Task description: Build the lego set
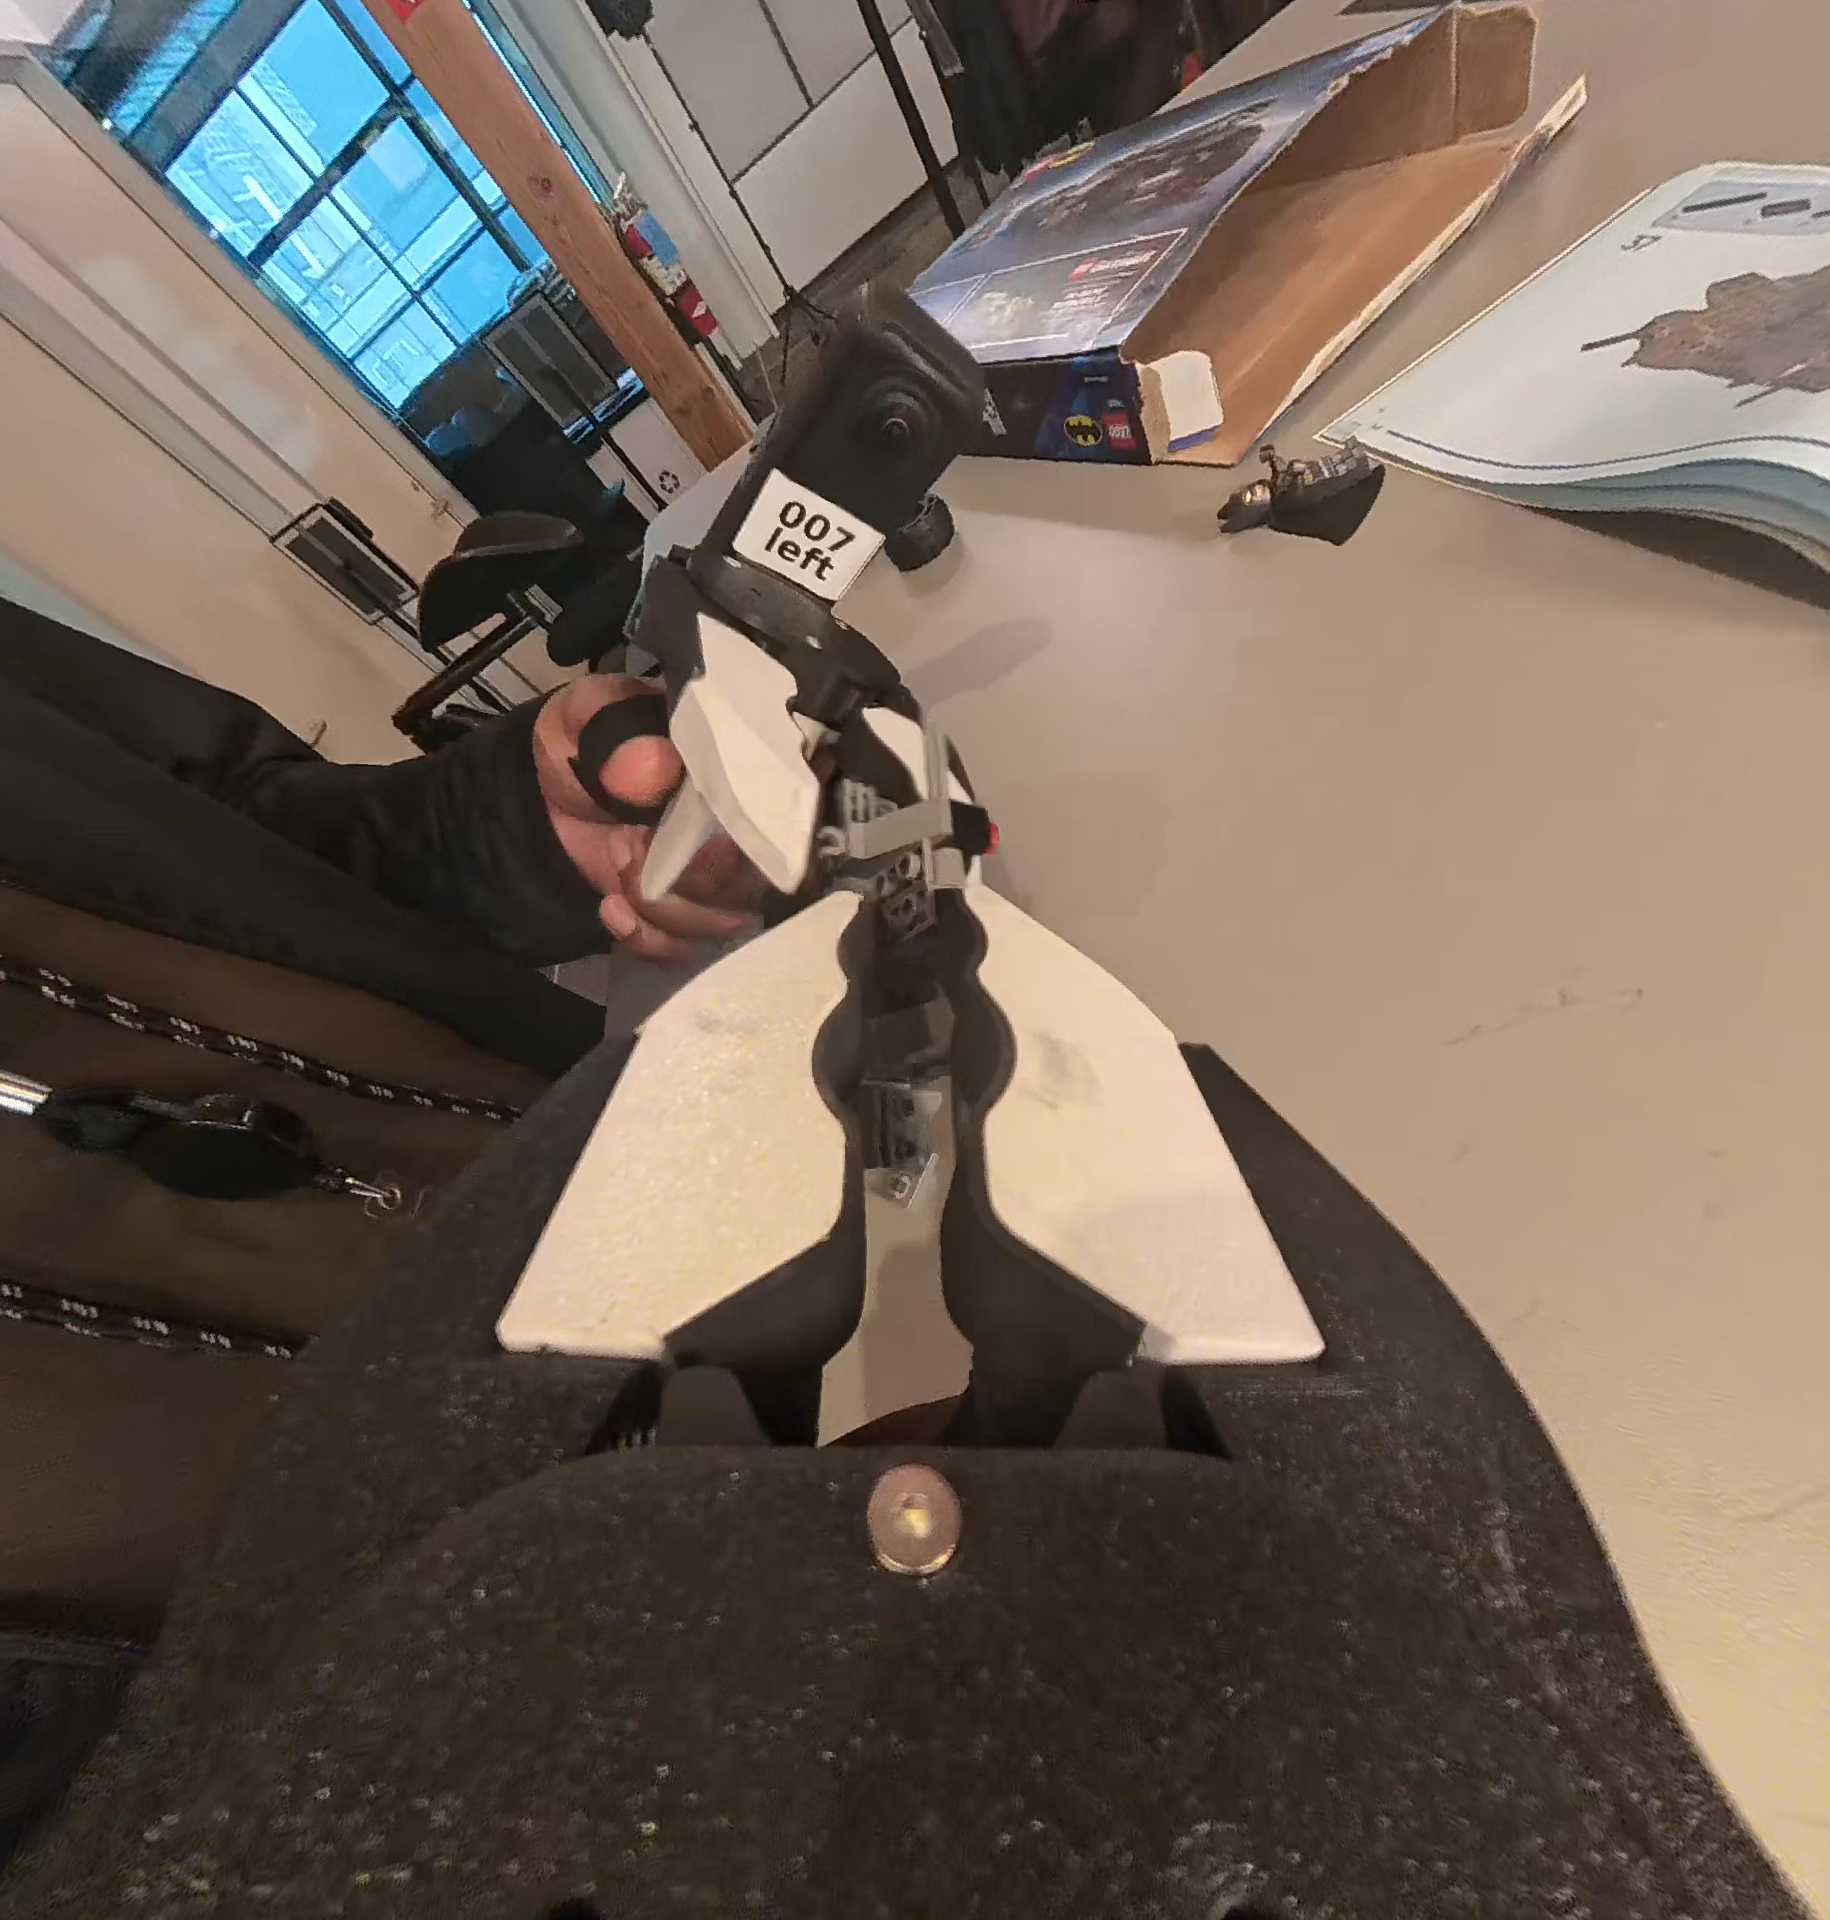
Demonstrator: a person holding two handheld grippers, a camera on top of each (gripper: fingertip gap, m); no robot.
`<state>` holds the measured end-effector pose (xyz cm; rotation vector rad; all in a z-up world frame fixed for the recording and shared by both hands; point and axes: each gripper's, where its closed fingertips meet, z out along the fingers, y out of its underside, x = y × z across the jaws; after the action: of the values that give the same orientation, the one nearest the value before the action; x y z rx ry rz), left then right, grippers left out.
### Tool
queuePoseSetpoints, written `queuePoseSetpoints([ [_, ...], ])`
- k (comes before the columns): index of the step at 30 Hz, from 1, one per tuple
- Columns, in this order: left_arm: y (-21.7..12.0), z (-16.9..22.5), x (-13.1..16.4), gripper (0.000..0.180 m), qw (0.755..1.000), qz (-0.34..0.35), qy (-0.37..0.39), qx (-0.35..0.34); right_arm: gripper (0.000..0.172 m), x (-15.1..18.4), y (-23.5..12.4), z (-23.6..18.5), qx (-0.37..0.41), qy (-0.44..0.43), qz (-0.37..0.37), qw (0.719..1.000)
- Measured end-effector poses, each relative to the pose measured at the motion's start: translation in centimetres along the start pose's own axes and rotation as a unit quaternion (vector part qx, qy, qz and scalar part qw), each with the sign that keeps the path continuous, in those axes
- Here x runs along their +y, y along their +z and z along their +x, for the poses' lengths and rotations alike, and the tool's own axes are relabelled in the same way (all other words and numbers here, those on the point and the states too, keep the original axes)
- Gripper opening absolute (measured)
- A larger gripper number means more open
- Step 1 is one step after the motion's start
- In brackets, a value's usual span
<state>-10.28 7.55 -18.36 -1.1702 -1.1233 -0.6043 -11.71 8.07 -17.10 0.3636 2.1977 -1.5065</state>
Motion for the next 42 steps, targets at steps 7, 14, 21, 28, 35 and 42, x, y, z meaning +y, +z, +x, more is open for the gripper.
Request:
queuePoseSetpoints([
  [7, -1.5, -0.9, -1.6, 0.06, 0.999, 0.026, 0.003, -0.019, 0.01, 0.6, -0.2, 0.3, 0.001, 0.014, 0.003, 1.0],
  [14, -3.3, -0.7, -2.8, 0.066, 0.998, 0.044, 0.034, -0.022, 0.01, -0.4, 1.6, 0.8, -0.007, 0.004, -0.013, 1.0],
  [21, -6.9, 1.6, -5.4, 0.076, 0.977, 0.135, 0.159, -0.031, 0.011, -1.0, 4.1, 4.7, 0.029, 0.075, -0.025, 0.996],
  [28, -7.9, -0.5, -5.6, 0.089, 0.942, 0.128, 0.271, -0.151, 0.013, 0.8, 5.7, 7.6, 0.087, 0.103, -0.075, 0.988],
  [35, -7.1, -1.4, -4.9, 0.092, 0.943, 0.089, 0.276, -0.163, 0.027, 0.4, 4.0, 7.9, 0.153, 0.068, -0.06, 0.984],
  [42, -7.2, -1.5, -5.1, 0.091, 0.944, 0.078, 0.283, -0.15, 0.028, 1.4, -1.1, 5.9, 0.234, 0.019, -0.028, 0.972],
])
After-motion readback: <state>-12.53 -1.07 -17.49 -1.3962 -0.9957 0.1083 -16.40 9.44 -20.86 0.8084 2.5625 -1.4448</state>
